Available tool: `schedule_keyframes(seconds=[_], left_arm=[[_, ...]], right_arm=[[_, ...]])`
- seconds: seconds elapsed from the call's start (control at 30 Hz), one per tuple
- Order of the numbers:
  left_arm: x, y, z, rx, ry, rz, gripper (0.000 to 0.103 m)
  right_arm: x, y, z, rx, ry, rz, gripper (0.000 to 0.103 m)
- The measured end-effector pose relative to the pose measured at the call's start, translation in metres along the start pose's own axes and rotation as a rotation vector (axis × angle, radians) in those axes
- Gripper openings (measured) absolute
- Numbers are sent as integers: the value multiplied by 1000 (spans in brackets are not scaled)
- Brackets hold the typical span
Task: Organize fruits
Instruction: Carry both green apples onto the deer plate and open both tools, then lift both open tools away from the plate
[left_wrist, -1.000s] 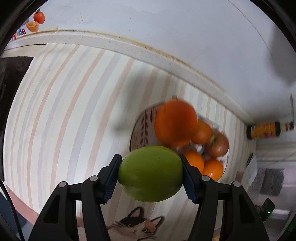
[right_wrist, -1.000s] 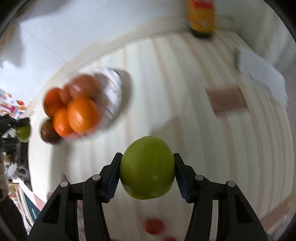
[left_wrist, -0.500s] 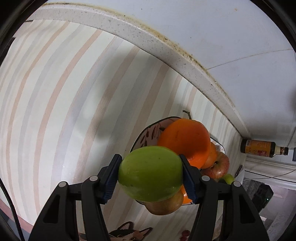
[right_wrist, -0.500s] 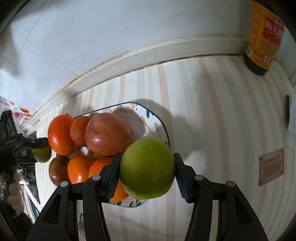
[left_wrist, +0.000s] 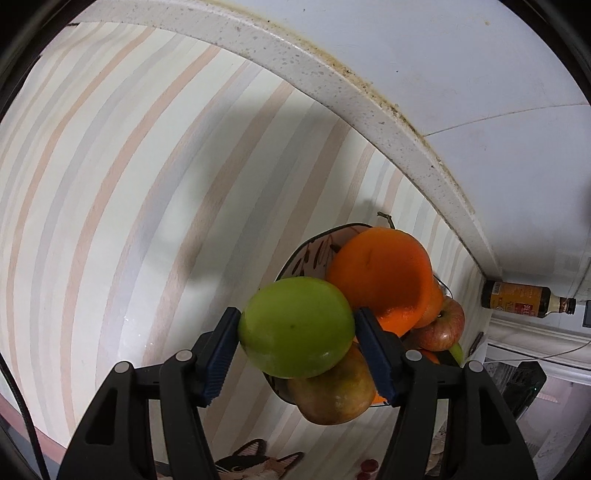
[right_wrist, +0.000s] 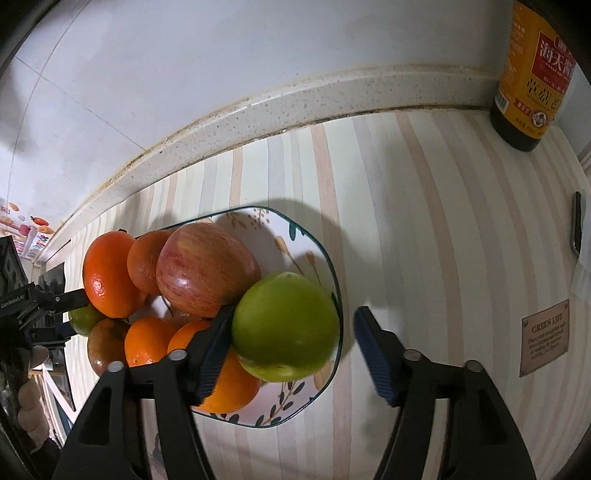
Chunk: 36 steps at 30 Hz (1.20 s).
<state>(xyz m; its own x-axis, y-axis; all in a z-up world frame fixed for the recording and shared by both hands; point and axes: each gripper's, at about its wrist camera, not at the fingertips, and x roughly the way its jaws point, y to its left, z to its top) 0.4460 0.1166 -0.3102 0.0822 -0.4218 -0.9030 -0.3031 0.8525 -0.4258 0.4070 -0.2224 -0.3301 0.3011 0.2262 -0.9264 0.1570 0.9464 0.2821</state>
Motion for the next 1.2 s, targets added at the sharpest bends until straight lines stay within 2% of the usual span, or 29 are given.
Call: schedule_keyframes(seconds=[0.13, 0.17, 0.27, 0.37, 0.4, 0.53, 0.63, 0.77, 0.93, 1.2], left_arm=[[-4, -3, 0, 10, -12, 12, 62], [-5, -3, 0, 13, -16, 14, 63], [-12, -7, -2, 28, -50, 19, 75], [-26, -13, -5, 66, -103, 69, 93], [-32, -18, -8, 91, -129, 103, 95], [-57, -30, -26, 165, -233, 198, 95], [-73, -44, -55, 249, -309, 279, 95], [-84, -56, -100, 338, -364, 362, 95], [-106, -65, -149, 388, -408, 351, 95], [-161, -81, -211, 465, -523, 338, 95]], right_arm=[[-8, -2, 0, 13, -16, 14, 92], [-10, -3, 0, 12, -20, 11, 93], [-17, -3, 2, 20, -27, 3, 95], [-30, -1, 1, 17, -52, -38, 96], [-35, 2, 0, 9, -65, -52, 96], [-63, 21, -10, -52, -103, -114, 96], [-81, 35, -24, -89, -112, -139, 96], [-107, 48, -49, -116, -122, -157, 96], [-143, 60, -79, -142, -152, -160, 96], [-221, 76, -125, -162, -253, -154, 96]])
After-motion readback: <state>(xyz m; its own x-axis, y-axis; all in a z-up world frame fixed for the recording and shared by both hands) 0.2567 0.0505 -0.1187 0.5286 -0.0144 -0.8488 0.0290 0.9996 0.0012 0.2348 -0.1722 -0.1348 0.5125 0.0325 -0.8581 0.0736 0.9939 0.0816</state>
